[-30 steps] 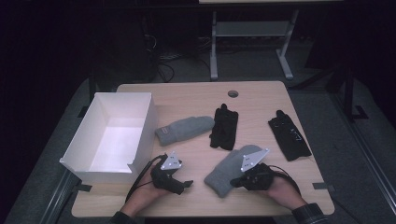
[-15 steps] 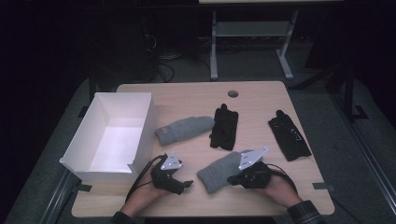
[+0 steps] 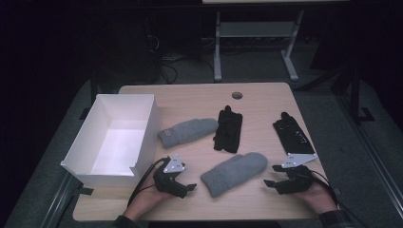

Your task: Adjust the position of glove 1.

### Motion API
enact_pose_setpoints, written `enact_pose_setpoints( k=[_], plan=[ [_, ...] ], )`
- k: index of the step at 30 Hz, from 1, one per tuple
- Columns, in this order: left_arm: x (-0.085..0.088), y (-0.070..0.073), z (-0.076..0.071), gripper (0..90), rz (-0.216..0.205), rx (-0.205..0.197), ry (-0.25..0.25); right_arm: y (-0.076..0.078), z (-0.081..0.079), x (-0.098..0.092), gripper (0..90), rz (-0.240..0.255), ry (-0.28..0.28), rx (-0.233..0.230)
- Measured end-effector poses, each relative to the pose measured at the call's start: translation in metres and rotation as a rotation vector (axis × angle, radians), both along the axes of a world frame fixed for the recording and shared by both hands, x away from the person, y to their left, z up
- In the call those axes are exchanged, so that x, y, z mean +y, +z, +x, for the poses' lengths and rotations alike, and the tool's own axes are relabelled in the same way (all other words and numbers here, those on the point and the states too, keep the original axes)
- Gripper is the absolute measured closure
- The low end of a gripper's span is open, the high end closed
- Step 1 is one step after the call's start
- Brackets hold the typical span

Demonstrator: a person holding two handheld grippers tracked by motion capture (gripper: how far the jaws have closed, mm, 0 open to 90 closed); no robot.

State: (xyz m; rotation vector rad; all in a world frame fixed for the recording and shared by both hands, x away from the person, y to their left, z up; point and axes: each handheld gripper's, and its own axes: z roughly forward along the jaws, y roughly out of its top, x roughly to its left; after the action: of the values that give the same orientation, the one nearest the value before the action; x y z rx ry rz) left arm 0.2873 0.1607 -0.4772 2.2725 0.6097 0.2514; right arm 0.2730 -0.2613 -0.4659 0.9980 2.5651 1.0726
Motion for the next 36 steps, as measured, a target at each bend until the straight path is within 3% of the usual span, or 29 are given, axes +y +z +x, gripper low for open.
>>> enact_pose_setpoints(
  k=[1, 8, 10, 15, 18, 19, 20, 21, 24, 25, 26, 30, 33, 36],
  plan=[
    [-0.001, 0.000, 0.001, 12.5, -0.003, 0.002, 0.001, -0.005, 0.001, -0.004, 19.0, -0.005, -0.020, 0.009],
    [-0.006, 0.005, 0.003, 15.6, 0.037, 0.007, 0.021, -0.012, 0.003, -0.011, 14.3, -0.002, -0.051, -0.029],
    [-0.007, 0.009, 0.005, 15.9, 0.033, -0.005, 0.030, -0.014, 0.001, -0.008, 13.8, -0.012, -0.058, -0.059],
    [-0.009, 0.022, 0.017, 22.7, 0.001, -0.011, 0.087, -0.016, 0.001, -0.008, 12.8, -0.001, -0.049, -0.071],
    [-0.011, 0.027, 0.026, 34.2, -0.011, 0.005, 0.112, -0.016, 0.001, -0.008, 12.5, 0.000, -0.051, -0.066],
    [-0.011, 0.029, 0.030, 43.1, -0.007, 0.004, 0.123, -0.016, 0.001, -0.008, 12.5, 0.000, -0.050, -0.065],
    [-0.012, 0.031, 0.033, 43.1, -0.017, 0.007, 0.131, -0.016, 0.001, -0.008, 12.5, 0.000, -0.050, -0.065],
    [-0.013, 0.033, 0.037, 55.6, -0.017, 0.014, 0.140, -0.016, 0.001, -0.008, 12.5, 0.000, -0.050, -0.065],
    [-0.018, 0.039, 0.050, 77.2, 0.013, 0.011, 0.177, -0.016, 0.001, -0.008, 12.5, 0.000, -0.049, -0.065],
    [-0.020, 0.043, 0.061, 83.4, 0.043, 0.013, 0.203, -0.016, 0.001, -0.008, 12.4, 0.000, -0.050, -0.064],
    [-0.020, 0.046, 0.068, 88.9, 0.044, 0.018, 0.212, -0.016, 0.001, -0.008, 12.5, 0.000, -0.049, -0.065],
    [-0.023, 0.051, 0.085, 89.7, 0.067, 0.008, 0.258, -0.016, 0.001, -0.008, 12.5, 0.000, -0.049, -0.065],
    [-0.025, 0.058, 0.108, 89.8, 0.110, -0.009, 0.313, -0.016, 0.001, -0.008, 12.5, 0.004, -0.051, -0.063],
    [-0.026, 0.061, 0.120, 89.8, 0.140, -0.027, 0.343, -0.016, 0.001, -0.008, 12.4, 0.000, -0.049, -0.065]
  ],
)
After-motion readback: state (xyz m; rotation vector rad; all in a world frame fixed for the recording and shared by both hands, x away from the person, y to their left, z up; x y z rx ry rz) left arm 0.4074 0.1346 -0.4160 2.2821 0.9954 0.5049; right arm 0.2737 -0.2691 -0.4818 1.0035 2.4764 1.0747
